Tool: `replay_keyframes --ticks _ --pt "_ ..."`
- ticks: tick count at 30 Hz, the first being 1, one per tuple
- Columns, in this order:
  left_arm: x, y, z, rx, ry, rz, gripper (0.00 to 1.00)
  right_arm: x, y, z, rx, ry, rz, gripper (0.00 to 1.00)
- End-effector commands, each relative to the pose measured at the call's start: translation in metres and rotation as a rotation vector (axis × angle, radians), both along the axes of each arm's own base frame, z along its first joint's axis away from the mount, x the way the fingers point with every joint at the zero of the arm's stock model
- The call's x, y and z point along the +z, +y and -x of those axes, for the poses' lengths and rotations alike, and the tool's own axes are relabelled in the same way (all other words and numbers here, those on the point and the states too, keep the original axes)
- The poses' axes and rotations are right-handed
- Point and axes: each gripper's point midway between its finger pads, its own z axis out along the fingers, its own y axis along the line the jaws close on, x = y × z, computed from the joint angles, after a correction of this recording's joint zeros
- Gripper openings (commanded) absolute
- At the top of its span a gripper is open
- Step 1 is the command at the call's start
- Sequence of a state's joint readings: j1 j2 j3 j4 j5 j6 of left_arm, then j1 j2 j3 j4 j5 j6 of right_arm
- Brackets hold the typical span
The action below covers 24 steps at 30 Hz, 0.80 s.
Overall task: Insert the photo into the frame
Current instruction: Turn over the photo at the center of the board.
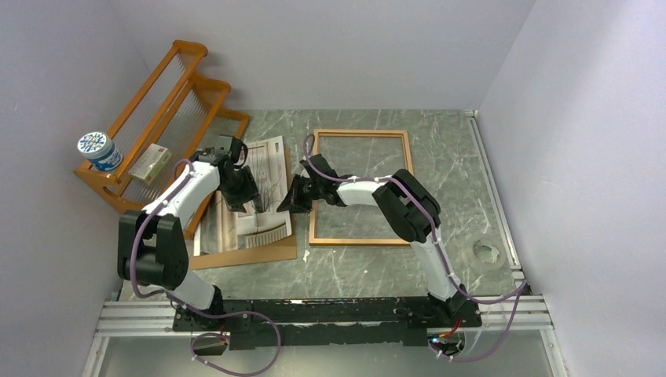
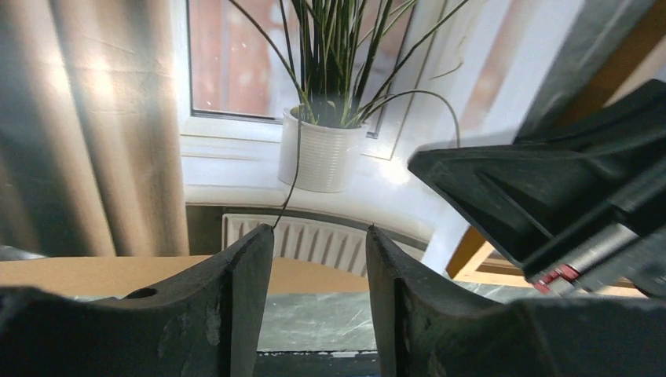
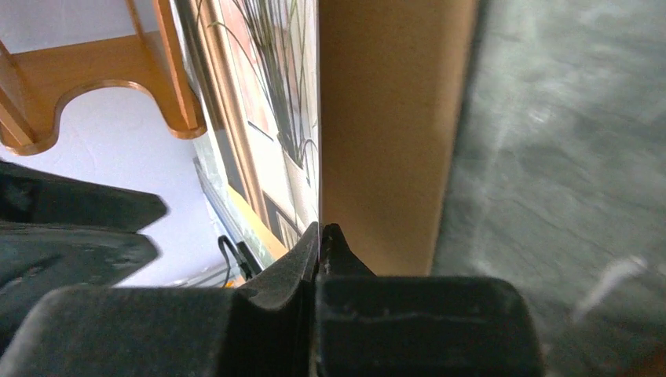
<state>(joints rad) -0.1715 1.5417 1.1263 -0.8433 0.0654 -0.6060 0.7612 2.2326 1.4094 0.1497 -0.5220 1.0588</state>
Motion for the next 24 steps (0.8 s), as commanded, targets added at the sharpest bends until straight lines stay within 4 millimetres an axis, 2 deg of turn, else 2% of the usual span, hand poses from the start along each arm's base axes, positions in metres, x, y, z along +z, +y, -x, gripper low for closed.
replay_keyframes --ticks 1,6,9,13,14,17,20,24 --pt "0.04 0.003 -0.01 -0.009 -0.092 -0.007 0.55 0.038 -0.021 -0.014 -0.03 -0.079 0.001 0.0" --pt "0.076 -0.001 -0.021 -0.042 -0.208 0.02 0.61 0.065 -0.061 -0.009 0.026 -0.15 0.085 0.0" --pt "0.101 -0.008 -0.035 -0.056 -0.312 0.059 0.68 0.088 -0.084 -0.007 0.063 -0.214 0.136 0.0" --pt "0.14 -0.038 -0.06 -0.113 -0.421 0.215 0.79 0.117 -0.107 -0.008 0.089 -0.329 0.239 0.0" --pt "0.149 -0.047 -0.067 -0.124 -0.437 0.258 0.84 0.125 -0.113 -0.009 0.083 -0.361 0.265 0.0" --pt "0.178 -0.071 -0.088 -0.165 -0.508 0.362 0.93 0.139 -0.127 -0.012 0.067 -0.448 0.335 0.0" --pt "0.207 -0.092 -0.105 -0.229 -0.585 0.441 0.94 0.154 -0.135 -0.011 0.057 -0.502 0.361 0.0" --pt "0.224 -0.113 -0.125 -0.29 -0.626 0.502 0.94 0.169 -0.135 -0.004 0.088 -0.595 0.384 0.0"
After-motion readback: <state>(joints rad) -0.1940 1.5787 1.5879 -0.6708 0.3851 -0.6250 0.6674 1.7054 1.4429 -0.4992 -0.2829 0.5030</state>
